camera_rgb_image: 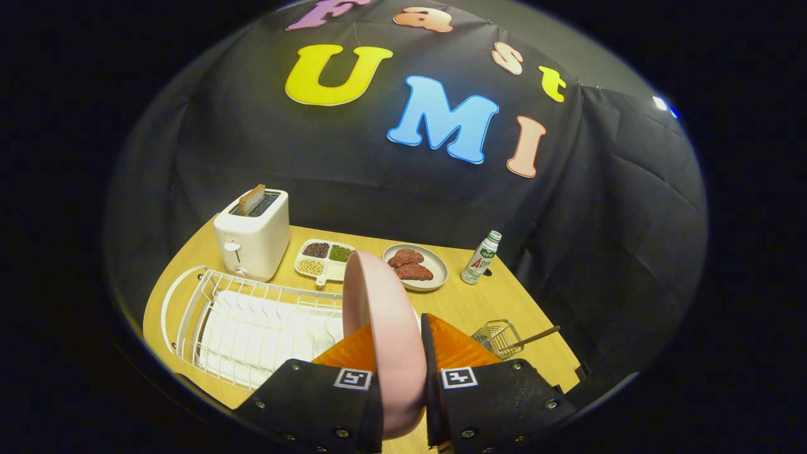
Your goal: Take the plate from the dish rack, then take the spoon from the basket and place it into the plate.
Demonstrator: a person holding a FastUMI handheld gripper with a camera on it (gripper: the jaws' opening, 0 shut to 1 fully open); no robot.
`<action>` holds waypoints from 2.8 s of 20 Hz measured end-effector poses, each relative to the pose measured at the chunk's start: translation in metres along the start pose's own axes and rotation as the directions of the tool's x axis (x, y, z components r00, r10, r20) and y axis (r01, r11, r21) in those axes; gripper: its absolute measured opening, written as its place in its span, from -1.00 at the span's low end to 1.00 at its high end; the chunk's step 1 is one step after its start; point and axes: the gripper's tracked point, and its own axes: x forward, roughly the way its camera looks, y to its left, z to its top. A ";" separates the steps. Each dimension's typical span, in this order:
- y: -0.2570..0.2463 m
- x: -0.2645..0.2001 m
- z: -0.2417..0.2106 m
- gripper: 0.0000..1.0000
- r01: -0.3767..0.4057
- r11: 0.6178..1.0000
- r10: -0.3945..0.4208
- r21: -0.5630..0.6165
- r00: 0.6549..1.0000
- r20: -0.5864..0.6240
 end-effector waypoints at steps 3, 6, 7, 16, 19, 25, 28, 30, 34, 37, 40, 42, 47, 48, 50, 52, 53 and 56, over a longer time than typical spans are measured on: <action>-0.004 -0.030 -0.023 -0.48 -0.030 0.999 0.030 0.024 1.000 -0.007; -0.003 -0.054 -0.054 -0.48 -0.077 0.995 0.080 0.071 0.996 -0.038; -0.003 -0.060 -0.067 -0.48 -0.091 0.992 0.096 0.083 0.994 -0.051; 0.018 -0.064 -0.159 -0.48 -0.233 0.963 0.252 0.134 0.957 -0.145; 0.024 -0.057 -0.184 -0.48 -0.250 0.945 0.287 0.213 0.943 -0.170; 0.037 -0.050 -0.209 -0.49 -0.282 0.848 0.395 0.449 0.901 -0.180; 0.055 -0.048 -0.223 -0.48 -0.316 0.772 0.479 0.551 0.859 -0.179; 0.065 -0.046 -0.227 -0.48 -0.321 0.734 0.513 0.599 0.840 -0.178; 0.076 -0.045 -0.236 -0.48 -0.323 0.720 0.543 0.614 0.813 -0.209; 0.069 -0.040 -0.246 -0.20 -0.322 0.797 0.498 0.511 0.829 -0.253; 0.060 -0.035 -0.246 -0.11 -0.325 0.824 0.476 0.464 0.841 -0.258; 0.052 -0.032 -0.244 -0.02 -0.312 0.831 0.460 0.460 0.851 -0.254; 0.021 -0.021 -0.216 -0.02 -0.276 0.836 0.403 0.474 0.895 -0.191; 0.012 -0.017 -0.207 -0.03 -0.267 0.838 0.386 0.476 0.906 -0.171; -0.010 -0.005 -0.187 -0.03 -0.239 0.844 0.339 0.480 0.931 -0.133; -0.032 0.008 -0.172 -0.03 -0.203 0.848 0.290 0.489 0.951 -0.108; -0.043 0.015 -0.164 -0.03 -0.187 0.848 0.268 0.496 0.959 -0.097; -0.079 0.038 -0.148 -0.03 -0.118 0.848 0.184 0.516 0.980 -0.079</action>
